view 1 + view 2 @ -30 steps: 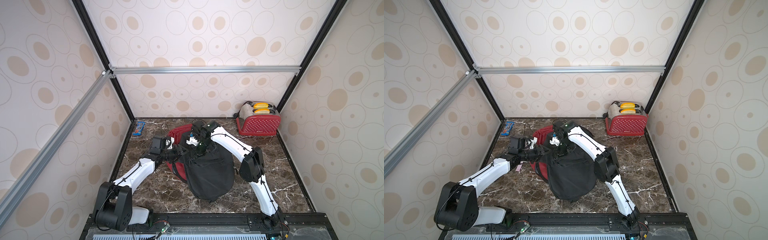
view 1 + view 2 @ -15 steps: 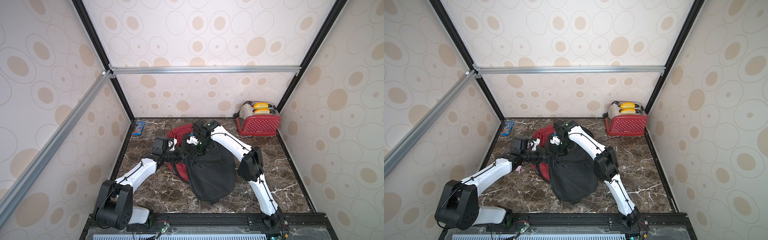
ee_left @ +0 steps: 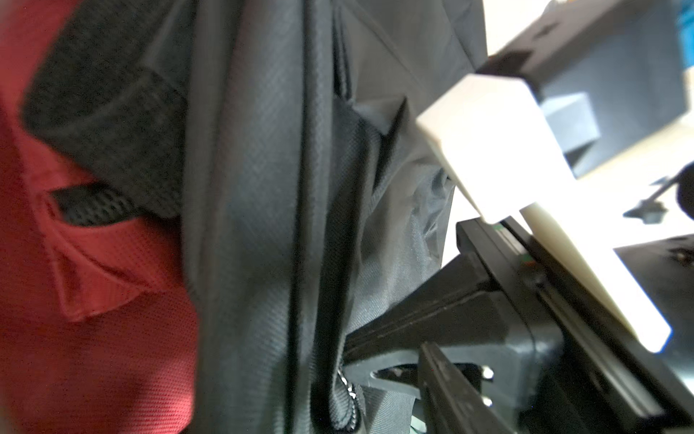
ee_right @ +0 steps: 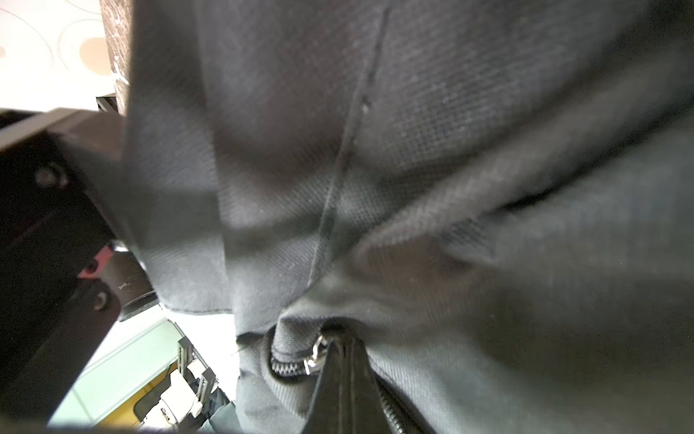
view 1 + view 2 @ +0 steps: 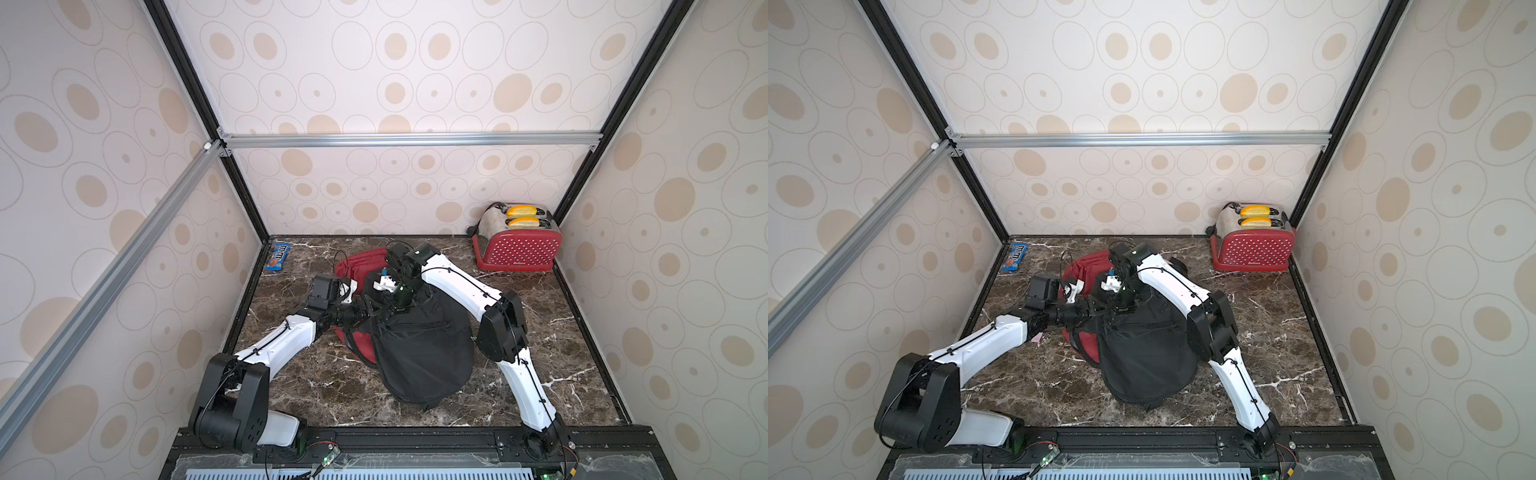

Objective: Zip up the backpack
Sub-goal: Zip the zipper on the backpack.

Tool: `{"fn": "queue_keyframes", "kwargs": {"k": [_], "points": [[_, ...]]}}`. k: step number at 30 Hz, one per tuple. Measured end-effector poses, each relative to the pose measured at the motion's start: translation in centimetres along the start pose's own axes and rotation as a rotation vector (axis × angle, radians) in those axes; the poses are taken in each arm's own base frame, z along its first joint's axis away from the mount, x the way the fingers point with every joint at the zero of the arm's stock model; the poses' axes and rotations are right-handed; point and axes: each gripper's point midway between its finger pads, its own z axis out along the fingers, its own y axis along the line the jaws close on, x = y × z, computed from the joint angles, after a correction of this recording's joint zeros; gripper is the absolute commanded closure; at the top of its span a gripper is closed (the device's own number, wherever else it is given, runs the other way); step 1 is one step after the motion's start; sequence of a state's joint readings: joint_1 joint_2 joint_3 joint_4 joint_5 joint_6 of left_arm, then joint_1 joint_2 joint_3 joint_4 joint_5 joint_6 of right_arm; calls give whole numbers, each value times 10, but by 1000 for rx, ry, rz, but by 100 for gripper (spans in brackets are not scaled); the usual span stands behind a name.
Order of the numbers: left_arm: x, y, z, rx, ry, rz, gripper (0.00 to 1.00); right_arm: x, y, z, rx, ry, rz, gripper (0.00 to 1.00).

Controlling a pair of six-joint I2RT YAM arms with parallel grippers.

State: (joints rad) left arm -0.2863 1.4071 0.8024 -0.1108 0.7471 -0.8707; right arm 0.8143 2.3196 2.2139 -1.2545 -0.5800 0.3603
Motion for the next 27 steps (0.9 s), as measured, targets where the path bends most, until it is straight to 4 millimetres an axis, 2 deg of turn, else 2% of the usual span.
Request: {"fn": "queue_keyframes", "kwargs": {"k": [5,10,14,16,18,22,24,27], "points": [[2,7,5,-16,16,-1,46,2,-5,5,-42,1,30,100],[4,12,7,-27,23,2,63,3,-7,4,-77,-6,52,100],[5,16,8,-32,29,1,57,4,-7,5,-88,-9,58,100],[6,16,9,-32,35,3,59,4,-7,5,-97,-12,63,100],[7,17,9,-33,38,5,67,4,-7,5,-103,-14,64,100],[9,22,11,-47,46,3,95,4,-7,4,-114,-19,66,100],[10,24,11,-51,51,6,100,5,-7,5,-123,-20,67,100],[11,24,11,-52,53,6,100,5,-7,5,-129,-23,66,100]]}}
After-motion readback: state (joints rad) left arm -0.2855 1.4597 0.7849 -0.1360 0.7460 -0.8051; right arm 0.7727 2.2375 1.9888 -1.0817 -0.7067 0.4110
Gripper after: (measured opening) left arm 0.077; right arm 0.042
